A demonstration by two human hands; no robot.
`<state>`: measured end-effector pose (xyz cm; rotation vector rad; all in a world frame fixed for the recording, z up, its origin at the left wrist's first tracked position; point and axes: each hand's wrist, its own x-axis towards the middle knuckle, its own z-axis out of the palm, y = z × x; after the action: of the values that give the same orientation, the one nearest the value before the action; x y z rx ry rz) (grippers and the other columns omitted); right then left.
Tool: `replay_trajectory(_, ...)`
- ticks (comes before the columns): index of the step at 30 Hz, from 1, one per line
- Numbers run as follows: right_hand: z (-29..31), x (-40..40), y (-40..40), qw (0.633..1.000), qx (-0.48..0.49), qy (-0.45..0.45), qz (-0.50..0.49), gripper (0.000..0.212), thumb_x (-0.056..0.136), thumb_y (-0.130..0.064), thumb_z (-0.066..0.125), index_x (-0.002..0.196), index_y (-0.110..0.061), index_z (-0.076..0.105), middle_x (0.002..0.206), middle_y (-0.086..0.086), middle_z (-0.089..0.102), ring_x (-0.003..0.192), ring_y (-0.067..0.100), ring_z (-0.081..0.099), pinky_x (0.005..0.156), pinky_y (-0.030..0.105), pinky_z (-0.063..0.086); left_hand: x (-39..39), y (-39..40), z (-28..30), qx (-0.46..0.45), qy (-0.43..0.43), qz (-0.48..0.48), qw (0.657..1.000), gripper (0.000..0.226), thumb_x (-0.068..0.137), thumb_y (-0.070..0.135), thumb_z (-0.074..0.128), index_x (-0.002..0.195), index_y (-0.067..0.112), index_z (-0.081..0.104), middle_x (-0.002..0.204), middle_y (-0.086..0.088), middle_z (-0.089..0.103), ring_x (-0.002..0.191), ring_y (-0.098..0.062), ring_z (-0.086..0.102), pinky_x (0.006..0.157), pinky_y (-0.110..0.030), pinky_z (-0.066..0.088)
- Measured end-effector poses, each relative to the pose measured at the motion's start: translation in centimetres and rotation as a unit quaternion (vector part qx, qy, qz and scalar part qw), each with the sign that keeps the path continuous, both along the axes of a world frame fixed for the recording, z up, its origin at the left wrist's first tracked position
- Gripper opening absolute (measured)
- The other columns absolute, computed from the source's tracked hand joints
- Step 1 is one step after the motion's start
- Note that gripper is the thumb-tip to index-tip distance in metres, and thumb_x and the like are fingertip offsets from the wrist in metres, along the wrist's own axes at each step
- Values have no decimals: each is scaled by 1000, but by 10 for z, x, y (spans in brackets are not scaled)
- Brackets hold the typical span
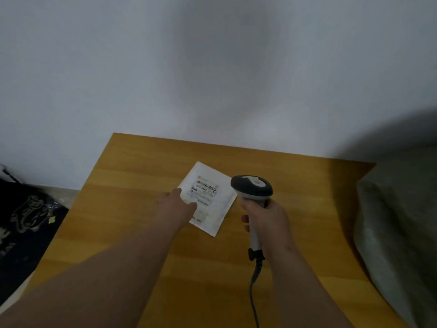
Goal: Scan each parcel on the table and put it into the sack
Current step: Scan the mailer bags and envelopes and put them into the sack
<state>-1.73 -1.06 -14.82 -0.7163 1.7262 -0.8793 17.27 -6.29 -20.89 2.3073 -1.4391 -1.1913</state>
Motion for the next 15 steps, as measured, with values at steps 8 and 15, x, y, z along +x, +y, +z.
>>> replay_trajectory(8, -41, -1, -26, 996, 58, -66, -11, 10, 92, -23, 70, 88, -21, 61, 88, 7, 67, 74, 23, 66, 69, 41, 55, -3, -29, -24, 42, -116, -14, 992, 85, 84, 46, 68, 150, 19, 22, 148, -12, 33, 138, -33, 29, 110, -52, 29)
replay_trajectory(15, -46, 1, -23, 994, 68, -80, -32, 9, 92, -24, 70, 89, -22, 61, 83, 5, 66, 72, 24, 64, 76, 50, 57, -3, -34, -41, 49, -86, 23, 995, 48, 82, 30, 70, 122, 12, 49, 109, -9, 53, 101, -30, 57, 86, -44, 52)
